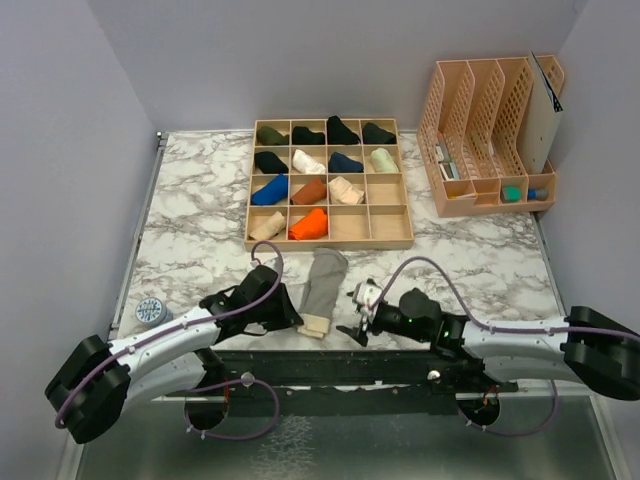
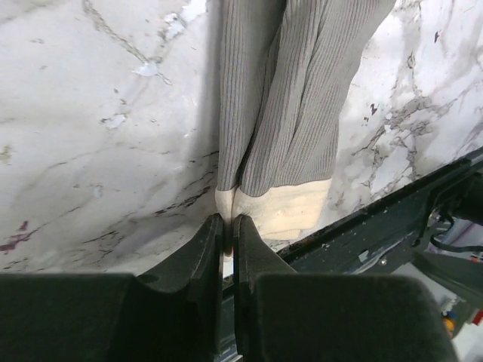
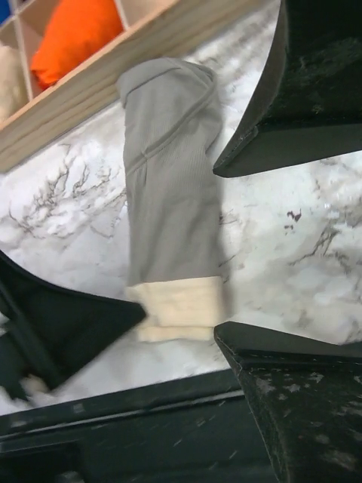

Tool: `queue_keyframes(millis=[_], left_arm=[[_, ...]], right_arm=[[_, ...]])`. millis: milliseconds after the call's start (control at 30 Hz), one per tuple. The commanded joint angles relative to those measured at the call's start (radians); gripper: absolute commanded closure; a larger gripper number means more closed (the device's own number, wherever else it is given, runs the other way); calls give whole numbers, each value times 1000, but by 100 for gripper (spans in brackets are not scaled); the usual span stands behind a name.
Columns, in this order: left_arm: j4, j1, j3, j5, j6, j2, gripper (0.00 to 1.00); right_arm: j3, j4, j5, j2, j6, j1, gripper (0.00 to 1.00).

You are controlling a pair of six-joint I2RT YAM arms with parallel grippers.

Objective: Roll the underwear
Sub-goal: Roll the underwear to the center of the board.

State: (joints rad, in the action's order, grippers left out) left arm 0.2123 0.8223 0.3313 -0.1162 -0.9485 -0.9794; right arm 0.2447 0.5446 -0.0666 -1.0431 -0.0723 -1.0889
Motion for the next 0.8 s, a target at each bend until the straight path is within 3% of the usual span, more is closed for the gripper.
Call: queue_keyframes(millis=[0,167,433,567,767], left_arm=[[77,-111,2,-161,35,19,100],[118,-173,16,-239,55,17,100],[101,-196,32,-268,88,-49,100],[90,-204,37,-287,97,-72,100],[81,-232,59,-349,123,-98,100]], right_arm=[[-109,190,114,-81,-570,-100,19],[-108,291,126,-244,-771,-164,20],[-69,531,113,-512,-959,-233,26],[-60,640,103,-638,-1005,-263,30],[-46,675,87,-711,-1010,-296,34]])
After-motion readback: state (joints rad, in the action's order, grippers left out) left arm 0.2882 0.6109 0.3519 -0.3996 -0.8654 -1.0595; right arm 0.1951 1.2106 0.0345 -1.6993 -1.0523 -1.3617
